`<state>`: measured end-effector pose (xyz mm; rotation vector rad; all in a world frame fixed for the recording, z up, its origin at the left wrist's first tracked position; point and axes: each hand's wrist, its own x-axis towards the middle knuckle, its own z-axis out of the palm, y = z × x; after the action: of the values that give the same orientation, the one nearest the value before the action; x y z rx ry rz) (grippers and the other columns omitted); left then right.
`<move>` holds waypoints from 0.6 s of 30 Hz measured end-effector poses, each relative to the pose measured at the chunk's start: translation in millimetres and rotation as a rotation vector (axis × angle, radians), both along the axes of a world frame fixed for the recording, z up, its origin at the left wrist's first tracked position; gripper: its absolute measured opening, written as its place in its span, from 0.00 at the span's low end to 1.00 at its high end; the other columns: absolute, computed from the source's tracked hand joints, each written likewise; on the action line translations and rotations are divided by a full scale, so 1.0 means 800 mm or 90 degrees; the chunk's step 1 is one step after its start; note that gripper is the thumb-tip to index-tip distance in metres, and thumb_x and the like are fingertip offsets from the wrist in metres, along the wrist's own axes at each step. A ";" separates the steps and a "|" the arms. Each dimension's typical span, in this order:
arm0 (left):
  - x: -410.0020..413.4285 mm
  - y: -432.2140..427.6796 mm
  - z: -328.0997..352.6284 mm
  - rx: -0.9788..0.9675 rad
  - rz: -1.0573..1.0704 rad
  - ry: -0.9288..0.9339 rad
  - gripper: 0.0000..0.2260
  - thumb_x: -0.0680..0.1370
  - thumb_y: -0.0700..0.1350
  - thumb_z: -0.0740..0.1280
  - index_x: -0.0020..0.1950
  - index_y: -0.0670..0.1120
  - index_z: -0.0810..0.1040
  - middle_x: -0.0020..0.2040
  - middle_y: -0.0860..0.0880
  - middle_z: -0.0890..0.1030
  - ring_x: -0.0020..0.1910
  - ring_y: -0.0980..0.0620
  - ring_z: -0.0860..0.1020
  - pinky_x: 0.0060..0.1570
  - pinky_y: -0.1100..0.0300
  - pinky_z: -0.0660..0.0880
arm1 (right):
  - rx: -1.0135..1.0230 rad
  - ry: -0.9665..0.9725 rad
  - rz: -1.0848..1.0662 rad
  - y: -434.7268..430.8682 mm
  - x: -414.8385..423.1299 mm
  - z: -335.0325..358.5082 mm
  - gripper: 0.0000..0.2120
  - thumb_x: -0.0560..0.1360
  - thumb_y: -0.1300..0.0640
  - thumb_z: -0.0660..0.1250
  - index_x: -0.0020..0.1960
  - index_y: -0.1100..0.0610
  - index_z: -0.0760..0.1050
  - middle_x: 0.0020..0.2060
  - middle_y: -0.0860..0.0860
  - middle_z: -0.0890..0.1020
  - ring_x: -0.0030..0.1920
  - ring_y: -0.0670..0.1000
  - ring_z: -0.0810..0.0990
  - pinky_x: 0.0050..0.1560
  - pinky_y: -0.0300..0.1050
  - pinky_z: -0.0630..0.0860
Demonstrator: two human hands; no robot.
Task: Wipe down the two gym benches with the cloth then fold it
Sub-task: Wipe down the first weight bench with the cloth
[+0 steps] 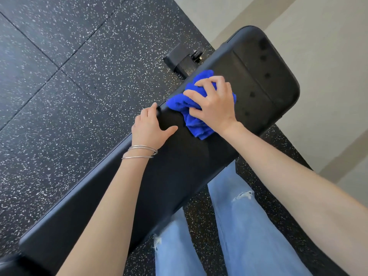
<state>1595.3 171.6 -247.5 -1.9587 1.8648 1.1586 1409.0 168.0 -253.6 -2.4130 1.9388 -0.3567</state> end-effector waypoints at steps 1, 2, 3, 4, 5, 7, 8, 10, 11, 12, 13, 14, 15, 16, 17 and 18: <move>-0.006 -0.003 0.000 -0.004 -0.004 0.001 0.40 0.71 0.56 0.71 0.75 0.45 0.56 0.72 0.43 0.64 0.69 0.40 0.64 0.67 0.45 0.63 | 0.001 -0.006 -0.057 0.001 -0.008 0.001 0.11 0.63 0.55 0.68 0.45 0.49 0.82 0.45 0.52 0.83 0.43 0.61 0.80 0.35 0.48 0.73; -0.013 -0.006 0.001 -0.008 -0.008 0.001 0.39 0.71 0.56 0.71 0.75 0.45 0.57 0.72 0.43 0.64 0.69 0.40 0.64 0.67 0.45 0.64 | 0.003 -0.014 -0.109 0.005 -0.017 0.002 0.12 0.64 0.56 0.68 0.47 0.49 0.82 0.46 0.52 0.83 0.45 0.62 0.79 0.36 0.49 0.74; -0.019 -0.009 0.000 -0.013 -0.009 0.001 0.39 0.71 0.56 0.71 0.75 0.45 0.57 0.72 0.44 0.64 0.69 0.39 0.64 0.67 0.44 0.64 | 0.005 -0.020 -0.147 0.010 -0.025 0.001 0.13 0.65 0.56 0.68 0.48 0.50 0.82 0.48 0.53 0.82 0.46 0.62 0.79 0.38 0.50 0.74; -0.026 -0.013 -0.001 -0.017 -0.008 -0.001 0.39 0.71 0.56 0.71 0.75 0.46 0.57 0.72 0.44 0.64 0.69 0.39 0.64 0.66 0.43 0.64 | 0.008 -0.026 -0.168 0.018 -0.031 0.001 0.13 0.65 0.56 0.68 0.49 0.50 0.82 0.49 0.53 0.82 0.47 0.62 0.79 0.39 0.51 0.74; -0.033 -0.016 -0.001 -0.019 -0.004 -0.004 0.38 0.71 0.56 0.71 0.75 0.46 0.57 0.71 0.44 0.65 0.69 0.39 0.65 0.66 0.42 0.63 | 0.013 -0.034 -0.176 0.028 -0.037 0.000 0.14 0.65 0.56 0.69 0.50 0.50 0.82 0.50 0.54 0.82 0.48 0.62 0.78 0.40 0.52 0.74; -0.048 -0.022 -0.003 -0.017 0.011 -0.016 0.38 0.71 0.57 0.71 0.75 0.47 0.58 0.71 0.43 0.65 0.69 0.39 0.64 0.66 0.42 0.63 | 0.029 -0.058 -0.172 0.051 -0.046 -0.002 0.14 0.65 0.57 0.69 0.50 0.50 0.82 0.50 0.54 0.81 0.48 0.63 0.77 0.43 0.53 0.74; -0.055 -0.024 -0.004 -0.013 0.022 -0.023 0.38 0.71 0.57 0.70 0.75 0.47 0.58 0.71 0.42 0.65 0.69 0.39 0.64 0.67 0.42 0.62 | 0.038 -0.066 -0.164 0.061 -0.050 -0.003 0.14 0.65 0.58 0.69 0.50 0.50 0.82 0.50 0.55 0.81 0.48 0.63 0.77 0.43 0.54 0.74; -0.065 -0.028 -0.005 -0.003 0.040 -0.035 0.39 0.71 0.57 0.71 0.75 0.47 0.57 0.71 0.41 0.65 0.69 0.39 0.64 0.67 0.42 0.62 | 0.049 -0.072 -0.146 0.072 -0.055 -0.004 0.14 0.64 0.59 0.69 0.49 0.51 0.83 0.49 0.55 0.81 0.47 0.63 0.77 0.42 0.55 0.75; -0.068 -0.029 -0.005 -0.002 0.041 -0.040 0.39 0.70 0.57 0.71 0.75 0.47 0.57 0.70 0.41 0.65 0.69 0.39 0.64 0.67 0.42 0.62 | 0.052 -0.078 -0.140 0.069 -0.056 -0.002 0.14 0.64 0.59 0.69 0.48 0.51 0.83 0.48 0.56 0.82 0.46 0.64 0.77 0.42 0.55 0.75; -0.069 -0.030 -0.005 -0.003 0.037 -0.045 0.40 0.70 0.56 0.72 0.75 0.47 0.57 0.70 0.41 0.65 0.69 0.39 0.65 0.66 0.42 0.63 | 0.055 -0.084 -0.138 0.060 -0.055 0.000 0.13 0.64 0.59 0.70 0.48 0.51 0.83 0.47 0.56 0.82 0.45 0.64 0.77 0.41 0.54 0.75; -0.069 -0.031 -0.006 -0.004 0.030 -0.047 0.41 0.69 0.55 0.73 0.75 0.47 0.57 0.70 0.42 0.65 0.68 0.39 0.65 0.66 0.42 0.63 | 0.060 -0.090 -0.138 0.047 -0.052 0.001 0.12 0.64 0.59 0.70 0.47 0.52 0.83 0.47 0.56 0.81 0.45 0.64 0.77 0.41 0.54 0.75; -0.068 -0.031 -0.006 -0.007 0.026 -0.047 0.41 0.68 0.55 0.74 0.75 0.47 0.57 0.70 0.42 0.65 0.68 0.39 0.65 0.65 0.42 0.64 | 0.070 -0.095 -0.137 0.029 -0.046 0.003 0.12 0.64 0.58 0.70 0.47 0.52 0.83 0.47 0.56 0.81 0.45 0.65 0.77 0.41 0.53 0.75; -0.067 -0.030 -0.006 -0.008 0.027 -0.044 0.42 0.68 0.54 0.74 0.75 0.47 0.57 0.70 0.42 0.66 0.68 0.39 0.66 0.65 0.42 0.65 | 0.086 -0.100 -0.135 0.009 -0.039 0.005 0.12 0.65 0.58 0.70 0.47 0.51 0.83 0.47 0.56 0.81 0.45 0.65 0.76 0.41 0.52 0.74; -0.065 -0.030 -0.006 -0.010 0.032 -0.040 0.42 0.67 0.54 0.75 0.75 0.46 0.58 0.70 0.43 0.66 0.67 0.39 0.66 0.64 0.42 0.65 | 0.102 -0.100 -0.128 -0.013 -0.030 0.006 0.11 0.65 0.57 0.69 0.47 0.51 0.83 0.48 0.56 0.81 0.46 0.64 0.76 0.40 0.52 0.72; -0.064 -0.030 -0.006 -0.011 0.037 -0.038 0.42 0.67 0.53 0.75 0.74 0.46 0.59 0.69 0.43 0.67 0.67 0.39 0.67 0.64 0.42 0.66 | 0.118 -0.085 -0.112 -0.035 -0.021 0.007 0.11 0.66 0.55 0.68 0.47 0.50 0.82 0.49 0.55 0.81 0.48 0.63 0.76 0.41 0.51 0.71; -0.063 -0.031 -0.006 -0.012 0.041 -0.038 0.41 0.66 0.53 0.75 0.74 0.46 0.60 0.68 0.43 0.68 0.66 0.39 0.68 0.63 0.42 0.67 | 0.139 -0.053 -0.084 -0.054 -0.013 0.004 0.10 0.67 0.54 0.66 0.48 0.50 0.81 0.50 0.54 0.80 0.49 0.63 0.75 0.41 0.51 0.70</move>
<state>1544.5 147.0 -252.5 -2.0532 1.8024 1.0915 1398.4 124.7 -250.4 -2.1110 1.9911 -0.2303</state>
